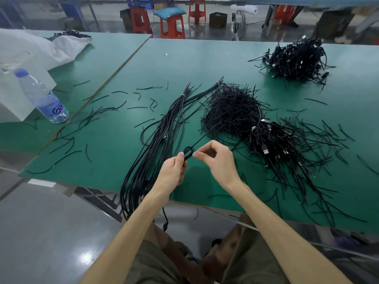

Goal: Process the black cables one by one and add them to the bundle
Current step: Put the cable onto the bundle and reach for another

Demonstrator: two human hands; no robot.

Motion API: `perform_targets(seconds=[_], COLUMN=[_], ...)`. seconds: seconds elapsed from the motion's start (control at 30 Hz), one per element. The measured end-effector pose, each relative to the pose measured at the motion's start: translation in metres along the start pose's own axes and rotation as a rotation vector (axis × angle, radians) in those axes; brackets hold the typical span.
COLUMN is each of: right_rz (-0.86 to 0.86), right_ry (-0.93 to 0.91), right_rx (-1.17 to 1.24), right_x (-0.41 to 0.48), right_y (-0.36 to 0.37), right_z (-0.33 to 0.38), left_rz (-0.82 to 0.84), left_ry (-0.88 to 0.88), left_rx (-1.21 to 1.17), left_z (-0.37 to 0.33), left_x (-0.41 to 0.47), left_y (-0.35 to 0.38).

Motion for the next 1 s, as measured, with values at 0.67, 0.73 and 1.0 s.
perform_targets(seconds=[0.67,0.73,1.0], right_rz=[0.057,0.096,0.198], right_ry=[0.241,0.250,0.259], right_rx=[0.314,0.343,0.395], right_x=[-0.019,-0.021,-0.027], right_y=[0.015,0.016,0.015], right_z=[0.004,0.006,0.013], left_rz=[0.132,0.102,-0.048], left_ry=[0.151,0.101,-0.021], left_rx=[0.106,0.055,-0.124], left_z=[-0.012,-0.012,-0.012], left_x=[0.000,-0.002,-0.007], left_y=[-0.006,-0.006,-0.009])
Point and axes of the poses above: each hand's wrist, its own x-axis towards the middle knuckle, its own y-axis out of the palm, z = x × y, the point moved 1 cm from there along x, towards the middle knuckle, and after that the axes turned 6 degrees about y, right-handed, at the moved point
